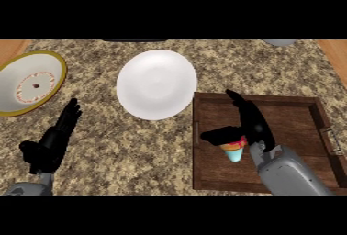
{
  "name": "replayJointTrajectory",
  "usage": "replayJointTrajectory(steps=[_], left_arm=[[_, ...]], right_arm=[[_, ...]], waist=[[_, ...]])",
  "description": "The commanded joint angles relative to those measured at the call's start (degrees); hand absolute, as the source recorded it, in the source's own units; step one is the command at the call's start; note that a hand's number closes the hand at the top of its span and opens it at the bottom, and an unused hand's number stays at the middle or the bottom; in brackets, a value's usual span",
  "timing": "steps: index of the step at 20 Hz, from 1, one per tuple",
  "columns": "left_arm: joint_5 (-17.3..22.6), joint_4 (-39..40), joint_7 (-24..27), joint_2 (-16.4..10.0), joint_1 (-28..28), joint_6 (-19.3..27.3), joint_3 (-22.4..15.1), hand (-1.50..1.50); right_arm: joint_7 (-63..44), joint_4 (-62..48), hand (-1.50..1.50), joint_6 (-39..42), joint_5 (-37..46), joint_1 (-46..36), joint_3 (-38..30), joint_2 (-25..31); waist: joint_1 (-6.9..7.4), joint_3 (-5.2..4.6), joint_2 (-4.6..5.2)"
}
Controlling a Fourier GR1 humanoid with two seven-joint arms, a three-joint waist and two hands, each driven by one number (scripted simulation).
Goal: Pick the cupcake from the tray and place it in the plate
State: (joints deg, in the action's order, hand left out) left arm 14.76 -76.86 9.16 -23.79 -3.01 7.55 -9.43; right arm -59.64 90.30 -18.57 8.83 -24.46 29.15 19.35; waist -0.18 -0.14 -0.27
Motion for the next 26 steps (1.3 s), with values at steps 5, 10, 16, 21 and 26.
replayJointTrajectory(steps=[5,10,16,21,26], left_arm=[[-1.13,2.33,2.0,2.17,-0.34,-0.21,-0.59,0.0],[-1.24,2.39,2.81,0.45,0.38,-1.71,-0.01,0.0],[-0.63,-0.08,-0.33,0.46,-0.18,-1.74,0.19,0.0],[-0.99,1.72,-0.75,1.16,-2.55,-1.3,0.92,0.0],[-1.83,2.51,0.15,1.82,-2.83,-1.37,0.57,0.0]], right_arm=[[-15.64,-0.22,-1.5,19.26,-9.45,-7.38,0.74,7.2],[-18.39,-4.5,-1.5,28.92,-19.74,-9.67,3.01,10.25],[-24.9,-6.79,-1.5,30.07,-28.66,-13.68,3.72,12.04],[-23.36,-9.71,-1.5,32.48,-31.74,-13.3,7.58,15.04],[-23.82,-12.47,-1.5,36.37,-36.4,-16.43,11.34,17.07]], waist=[[0.55,-0.03,0.31],[1.61,-0.09,0.49],[1.3,0.0,0.03],[0.4,0.01,0.15],[0.89,-0.02,0.25]])
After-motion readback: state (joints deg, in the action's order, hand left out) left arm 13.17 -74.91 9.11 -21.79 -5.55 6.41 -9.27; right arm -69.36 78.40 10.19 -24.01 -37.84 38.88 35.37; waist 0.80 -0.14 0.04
